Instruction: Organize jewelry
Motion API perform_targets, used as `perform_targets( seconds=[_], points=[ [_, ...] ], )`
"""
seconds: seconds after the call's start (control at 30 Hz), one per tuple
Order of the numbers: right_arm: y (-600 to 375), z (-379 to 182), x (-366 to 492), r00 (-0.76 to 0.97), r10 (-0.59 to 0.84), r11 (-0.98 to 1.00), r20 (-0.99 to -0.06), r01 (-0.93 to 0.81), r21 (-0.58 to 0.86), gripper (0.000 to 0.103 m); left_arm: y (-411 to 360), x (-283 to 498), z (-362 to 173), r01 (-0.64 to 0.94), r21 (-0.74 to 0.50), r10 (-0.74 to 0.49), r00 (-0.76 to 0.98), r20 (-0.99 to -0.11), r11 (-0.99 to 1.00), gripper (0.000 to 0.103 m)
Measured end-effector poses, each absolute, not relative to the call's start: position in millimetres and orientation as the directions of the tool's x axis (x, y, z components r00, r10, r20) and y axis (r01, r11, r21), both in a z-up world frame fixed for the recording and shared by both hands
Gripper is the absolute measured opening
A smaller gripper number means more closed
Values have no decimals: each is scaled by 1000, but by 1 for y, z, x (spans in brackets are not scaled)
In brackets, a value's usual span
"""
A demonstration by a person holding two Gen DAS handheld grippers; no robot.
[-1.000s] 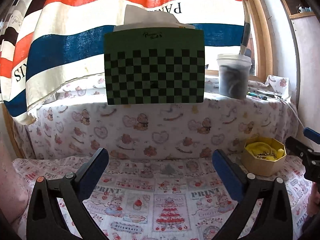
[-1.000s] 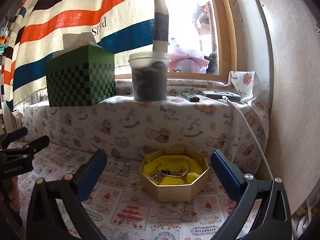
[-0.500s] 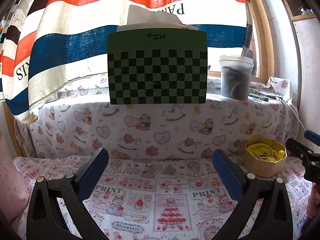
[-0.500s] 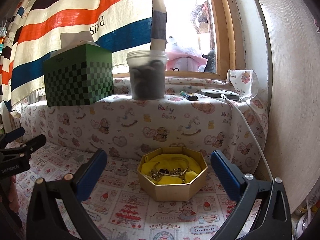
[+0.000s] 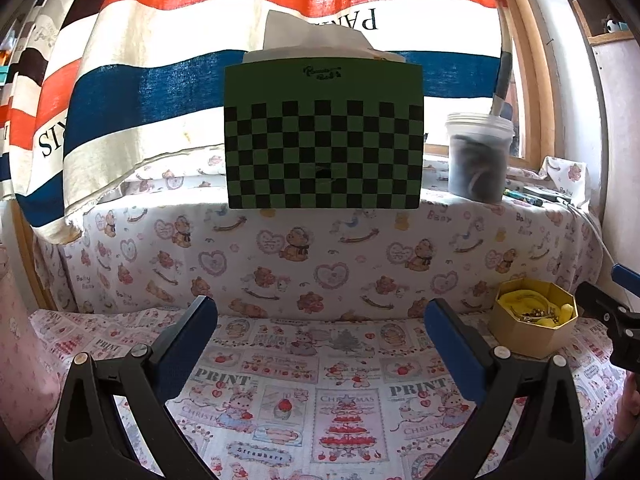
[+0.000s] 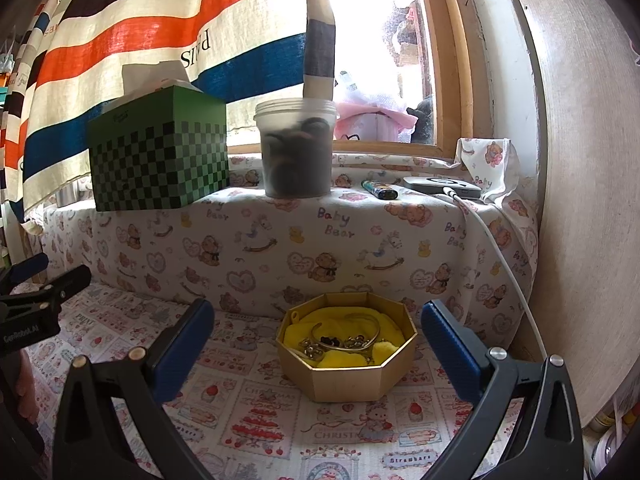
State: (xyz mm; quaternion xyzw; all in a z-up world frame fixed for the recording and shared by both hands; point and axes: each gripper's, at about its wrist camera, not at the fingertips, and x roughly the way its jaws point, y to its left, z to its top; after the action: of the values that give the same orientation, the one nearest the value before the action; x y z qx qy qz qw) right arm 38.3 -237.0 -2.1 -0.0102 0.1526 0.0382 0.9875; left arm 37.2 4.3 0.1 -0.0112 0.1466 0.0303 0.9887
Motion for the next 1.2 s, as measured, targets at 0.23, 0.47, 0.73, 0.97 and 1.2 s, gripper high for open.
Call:
perform_targets(
  seconds=[0.23, 0.47, 0.73, 0.97, 1.2],
  points=[
    [-237, -2, 38, 950, 74, 997, -302, -80, -7, 103, 3, 37, 0, -53, -8, 48, 956, -290, 999, 103],
    [-237, -2, 38, 950, 74, 997, -303, -80, -7, 103, 4, 37, 0, -52, -7, 48, 956, -290, 999, 103],
    [-237, -2, 38, 950, 74, 997, -303, -80, -7, 103, 4, 37, 0, -53, -8, 49, 956, -289, 999, 103],
    [-237, -2, 38, 950, 75, 997, -303, -81, -7, 103, 3, 36, 0, -51, -6, 48, 956, -289, 999, 103],
    [-238, -2, 39, 950, 76, 997, -303, -82, -7, 103, 4, 37, 1, -53, -7, 49, 955, -291, 999, 103]
  ],
)
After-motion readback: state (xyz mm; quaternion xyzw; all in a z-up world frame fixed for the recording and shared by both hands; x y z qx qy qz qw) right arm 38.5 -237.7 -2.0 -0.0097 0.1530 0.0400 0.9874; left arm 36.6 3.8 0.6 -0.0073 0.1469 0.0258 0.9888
